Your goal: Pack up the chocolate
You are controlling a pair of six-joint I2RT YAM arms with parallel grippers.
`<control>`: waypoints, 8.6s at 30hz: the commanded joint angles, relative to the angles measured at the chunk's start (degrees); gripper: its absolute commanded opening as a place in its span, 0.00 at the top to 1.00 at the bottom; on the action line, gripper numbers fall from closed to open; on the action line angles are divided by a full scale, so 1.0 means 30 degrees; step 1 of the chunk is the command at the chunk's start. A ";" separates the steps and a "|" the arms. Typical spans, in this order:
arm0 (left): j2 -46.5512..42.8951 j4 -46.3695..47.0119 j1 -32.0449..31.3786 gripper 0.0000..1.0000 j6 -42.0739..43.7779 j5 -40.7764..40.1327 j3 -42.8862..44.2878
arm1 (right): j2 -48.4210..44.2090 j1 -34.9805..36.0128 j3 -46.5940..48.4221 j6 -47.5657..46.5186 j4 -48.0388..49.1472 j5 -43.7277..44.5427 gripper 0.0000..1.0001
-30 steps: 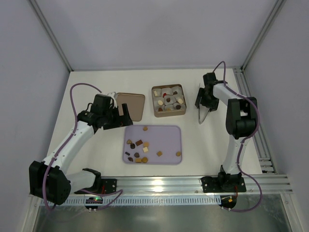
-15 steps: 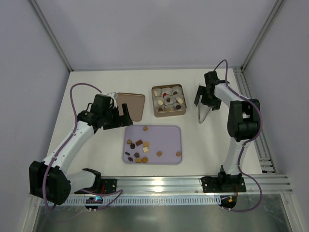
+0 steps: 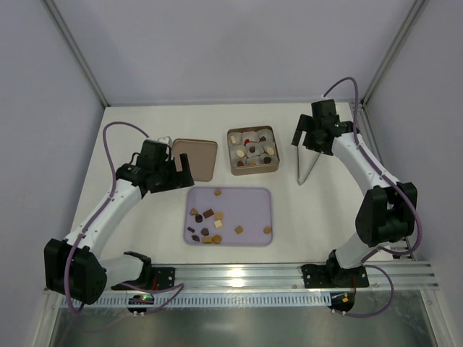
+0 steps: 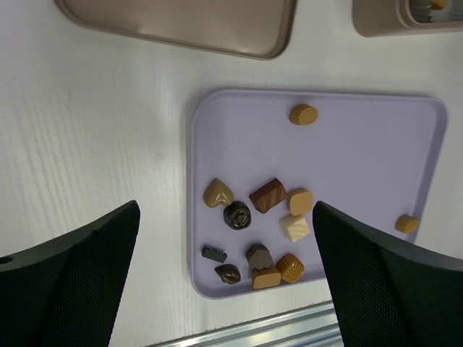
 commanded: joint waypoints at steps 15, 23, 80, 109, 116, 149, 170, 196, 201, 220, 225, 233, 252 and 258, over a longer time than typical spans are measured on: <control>0.8512 -0.0034 0.2189 0.16 0.2786 -0.6178 0.8139 | 0.0045 0.5920 0.4097 -0.0952 0.1562 -0.3787 0.14; 1.2907 0.1027 0.2923 0.31 0.4690 -0.4267 1.0542 | 0.0250 0.6973 0.4067 -0.0454 0.2530 -0.5055 0.20; 1.5139 0.1291 0.7815 1.00 0.1851 0.6574 1.1747 | 1.0239 0.8850 1.3676 -0.1598 0.0449 -0.8161 0.29; 1.1859 0.0705 0.8255 1.00 0.1821 0.8508 1.0047 | 1.2496 0.8763 1.5230 -0.0543 0.1562 -0.8423 0.24; 1.1302 0.0880 0.8284 1.00 0.1792 0.8890 0.9403 | 1.2525 0.8529 1.4440 0.0950 0.3054 -1.0648 0.24; 0.8989 0.1731 0.6732 0.55 0.2347 0.7750 0.8640 | 1.0446 0.6801 0.9898 0.7514 0.9153 -1.7009 0.96; 0.4000 0.0265 -0.9846 0.16 1.0813 -1.1321 0.7498 | 0.9275 0.4486 1.1392 0.7924 0.3263 -1.8735 0.96; 0.9777 0.7909 -1.2194 0.52 1.8198 -1.8620 0.6883 | 0.6666 0.4368 0.7760 0.8217 0.3642 -1.9703 0.96; 0.9924 0.8701 -1.2194 0.78 1.8901 -1.8972 0.6765 | 0.6403 0.4251 0.7319 0.8510 0.4257 -1.9937 0.96; 0.8723 0.6097 -1.1287 1.00 1.7059 -1.5459 0.9254 | 0.3328 0.2408 0.3747 0.9564 0.8534 -1.8035 0.10; 0.8839 0.4750 -1.0730 1.00 1.5740 -1.3295 1.0484 | 0.2246 0.1528 0.2489 1.0092 0.9266 -1.7012 0.09; 0.9190 0.1559 -0.8712 1.00 1.0888 -0.6328 1.5075 | 0.0398 -0.0288 0.1108 0.8957 0.9447 -1.3556 0.10; 1.3697 1.3761 -0.2352 1.00 -0.7108 1.3689 1.4178 | 0.1890 -0.0554 0.0698 0.4351 0.9590 -1.0065 0.11; 1.5983 1.8484 -0.1268 1.00 -1.1534 1.5948 1.3563 | 0.2564 -0.0671 0.0611 0.4116 0.9912 -1.0036 0.11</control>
